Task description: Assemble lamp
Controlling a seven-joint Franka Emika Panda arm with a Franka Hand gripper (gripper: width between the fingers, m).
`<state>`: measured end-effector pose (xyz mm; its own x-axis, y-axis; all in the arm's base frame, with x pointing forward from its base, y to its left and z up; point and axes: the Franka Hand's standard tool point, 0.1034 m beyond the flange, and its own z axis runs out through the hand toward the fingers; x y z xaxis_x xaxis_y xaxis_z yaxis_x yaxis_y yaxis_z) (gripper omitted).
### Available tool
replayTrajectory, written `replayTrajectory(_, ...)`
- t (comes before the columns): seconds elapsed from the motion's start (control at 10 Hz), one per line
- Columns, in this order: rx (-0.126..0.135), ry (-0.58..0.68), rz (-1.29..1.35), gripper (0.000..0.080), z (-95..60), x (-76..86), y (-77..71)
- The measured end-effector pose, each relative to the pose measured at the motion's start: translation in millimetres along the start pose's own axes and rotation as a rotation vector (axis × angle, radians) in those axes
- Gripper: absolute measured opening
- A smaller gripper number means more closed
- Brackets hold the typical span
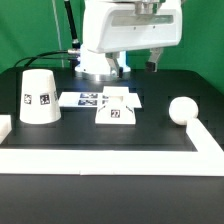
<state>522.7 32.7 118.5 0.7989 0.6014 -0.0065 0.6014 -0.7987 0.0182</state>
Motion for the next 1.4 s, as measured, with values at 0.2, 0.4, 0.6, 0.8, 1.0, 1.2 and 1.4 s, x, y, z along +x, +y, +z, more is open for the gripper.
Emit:
replayTrajectory(0.2, 0.001, -0.001, -0.002, 0.0699, 1.0, 0.7, -0.8)
replayTrajectory(0.4, 0.002, -0.001, 0.012, 0.0699, 1.5, 0.5, -1.0)
replayTrajectory(0.6, 0.003, -0.002, 0.073, 0.0699, 1.4, -1.8, -0.8)
replayTrajectory(0.8, 0.003, -0.012, 0.309, 0.0699, 8.8, -27.0, -5.7)
replayTrajectory(1.0, 0.018, -0.02, 0.475, 0.0699, 16.2, -42.0, -5.7)
replayTrajectory(1.2, 0.021, -0.016, 0.568, 0.0699, 15.3, -37.8, -8.3)
replayTrajectory(1.4, 0.028, -0.017, 0.621, 0.0699, 15.4, -37.6, -9.0)
